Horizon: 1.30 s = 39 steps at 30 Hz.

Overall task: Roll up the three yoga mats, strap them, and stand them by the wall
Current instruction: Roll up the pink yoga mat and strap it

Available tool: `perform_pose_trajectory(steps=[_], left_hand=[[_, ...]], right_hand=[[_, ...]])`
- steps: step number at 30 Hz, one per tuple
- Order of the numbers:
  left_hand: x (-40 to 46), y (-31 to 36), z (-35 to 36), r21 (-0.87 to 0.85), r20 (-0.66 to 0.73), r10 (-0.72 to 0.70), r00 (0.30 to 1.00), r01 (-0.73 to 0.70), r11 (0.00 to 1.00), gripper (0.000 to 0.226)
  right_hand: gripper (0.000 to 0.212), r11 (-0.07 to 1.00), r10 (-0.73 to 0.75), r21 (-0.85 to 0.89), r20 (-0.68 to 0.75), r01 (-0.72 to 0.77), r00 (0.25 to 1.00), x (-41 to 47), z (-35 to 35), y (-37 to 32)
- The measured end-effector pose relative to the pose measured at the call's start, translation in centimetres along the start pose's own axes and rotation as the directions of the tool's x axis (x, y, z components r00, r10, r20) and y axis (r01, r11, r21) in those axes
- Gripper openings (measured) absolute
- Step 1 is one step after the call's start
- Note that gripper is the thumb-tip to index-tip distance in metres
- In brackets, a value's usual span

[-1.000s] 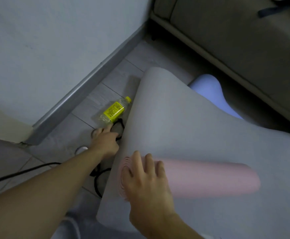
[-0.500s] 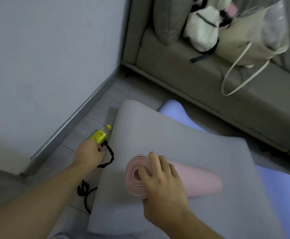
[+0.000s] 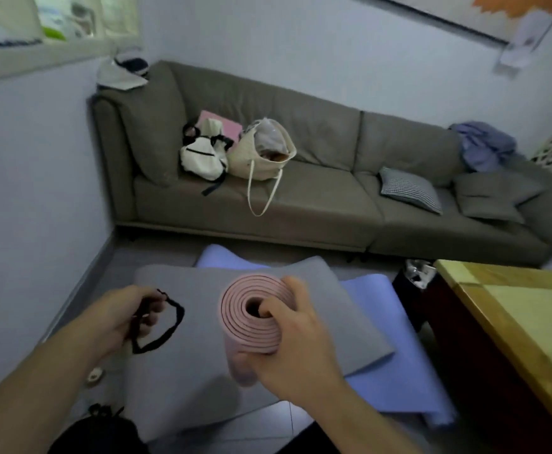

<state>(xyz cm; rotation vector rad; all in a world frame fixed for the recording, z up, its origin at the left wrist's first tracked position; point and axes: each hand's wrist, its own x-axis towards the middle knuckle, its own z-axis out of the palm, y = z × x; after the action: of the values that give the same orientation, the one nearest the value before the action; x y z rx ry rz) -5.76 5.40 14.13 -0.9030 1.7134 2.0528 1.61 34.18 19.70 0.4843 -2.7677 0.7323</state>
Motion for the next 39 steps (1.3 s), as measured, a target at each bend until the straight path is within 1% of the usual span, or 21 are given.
perform_pose_trajectory(steps=[1, 3, 4, 6, 8, 9, 10, 12, 14, 16, 18, 20, 22, 24, 26, 28, 29, 32, 34, 37, 39], left_hand=[[-2.2, 0.0, 1.4, -0.022, 0.041, 0.024, 0.999, -0.023, 0.999, 0.011], [-6.3, -0.2, 3.9, -0.107, 0.125, 0.085, 0.989, -0.072, 0.992, 0.023], [-8.3, -0.4, 5.1, -0.157, 0.182, 0.109, 0.977, -0.081, 0.984, 0.029], [-12.0, -1.6, 7.5, -0.173, 0.314, 0.121, 0.942, -0.069, 0.983, 0.038], [-15.0, -3.3, 9.2, -0.103, 0.433, 0.127, 0.892, -0.092, 0.991, 0.042], [-16.1, -4.3, 10.0, -0.030, 0.449, 0.139, 0.883, -0.140, 0.990, 0.041], [-16.9, -5.3, 10.7, 0.066, 0.424, 0.162, 0.891, -0.209, 0.976, 0.041], [-18.0, -7.3, 11.9, 0.283, 0.354, 0.264, 0.897, -0.371, 0.884, 0.047], [-18.5, -8.6, 13.0, 0.416, 0.419, 0.345, 0.840, -0.516, 0.749, 0.052], [-18.3, -9.0, 13.8, 0.468, 0.550, 0.373, 0.748, -0.645, 0.604, 0.057], [-17.8, -8.8, 14.3, 0.496, 0.624, 0.404, 0.668, -0.739, 0.455, 0.069], [-17.2, -8.2, 14.7, 0.518, 0.646, 0.407, 0.645, -0.763, 0.387, 0.084], [-16.9, -7.4, 15.0, 0.519, 0.666, 0.374, 0.646, -0.761, 0.390, 0.089], [-17.1, -6.7, 15.2, 0.524, 0.665, 0.321, 0.675, -0.727, 0.443, 0.098], [-16.9, -6.3, 15.3, 0.550, 0.671, 0.265, 0.692, -0.705, 0.448, 0.110], [-16.5, -6.2, 15.4, 0.606, 0.671, 0.232, 0.704, -0.702, 0.375, 0.118], [-16.1, -6.1, 15.4, 0.639, 0.666, 0.227, 0.711, -0.700, 0.317, 0.122], [-15.5, -6.0, 16.0, 0.699, 0.670, 0.252, 0.698, -0.708, 0.105, 0.112], [-14.8, -6.3, 16.2, 0.733, 0.652, 0.241, 0.718, -0.679, 0.039, 0.109], [-13.3, -7.6, 16.1, 0.798, 0.595, 0.197, 0.779, -0.602, -0.026, 0.120], [-12.4, -8.4, 16.1, 0.808, 0.587, 0.188, 0.787, -0.585, -0.074, 0.120]], right_hand=[[0.061, 0.999, 0.013, 0.035, -0.012, -0.013, 1.000, -1.3, -1.0, 0.1], [0.059, 0.993, 0.062, 0.098, -0.019, -0.059, 0.998, -3.9, -2.3, 0.5], [0.060, 0.988, 0.087, 0.128, -0.028, -0.083, 0.996, -5.1, -2.7, 0.9], [0.064, 0.974, 0.156, 0.176, -0.061, -0.144, 0.986, -7.8, -3.0, 2.0], [0.068, 0.955, 0.219, 0.220, -0.080, -0.198, 0.972, -10.0, -2.5, 3.2], [0.069, 0.942, 0.252, 0.249, -0.085, -0.225, 0.964, -11.2, -2.3, 3.7], [0.069, 0.933, 0.275, 0.270, -0.101, -0.240, 0.956, -12.1, -2.1, 4.1], [0.068, 0.915, 0.313, 0.303, -0.122, -0.265, 0.942, -13.5, -1.8, 4.4], [0.067, 0.906, 0.323, 0.330, -0.132, -0.266, 0.937, -14.2, -2.2, 4.4], [0.067, 0.897, 0.337, 0.350, -0.145, -0.270, 0.930, -14.2, -3.1, 4.7], [0.068, 0.890, 0.345, 0.366, -0.147, -0.273, 0.927, -13.8, -3.7, 5.0], [0.069, 0.891, 0.339, 0.360, -0.121, -0.277, 0.933, -13.3, -4.1, 5.4], [0.071, 0.895, 0.326, 0.351, -0.100, -0.274, 0.940, -12.7, -4.3, 5.8], [0.072, 0.897, 0.310, 0.353, -0.072, -0.266, 0.948, -12.2, -4.1, 6.3], [0.073, 0.907, 0.294, 0.330, -0.046, -0.263, 0.955, -11.8, -3.7, 6.6], [0.075, 0.923, 0.267, 0.296, -0.028, -0.247, 0.963, -11.3, -2.9, 6.6], [0.075, 0.930, 0.255, 0.277, -0.015, -0.241, 0.967, -11.1, -2.5, 6.5], [0.074, 0.954, 0.240, 0.176, 0.032, -0.242, 0.970, -10.7, -1.6, 6.3], [0.072, 0.964, 0.231, 0.118, 0.059, -0.237, 0.971, -10.7, -0.5, 6.3], [0.070, 0.976, 0.205, 0.055, 0.102, -0.211, 0.973, -10.9, 1.4, 6.5], [0.069, 0.977, 0.196, 0.060, 0.125, -0.204, 0.973, -11.1, 2.4, 6.6]])
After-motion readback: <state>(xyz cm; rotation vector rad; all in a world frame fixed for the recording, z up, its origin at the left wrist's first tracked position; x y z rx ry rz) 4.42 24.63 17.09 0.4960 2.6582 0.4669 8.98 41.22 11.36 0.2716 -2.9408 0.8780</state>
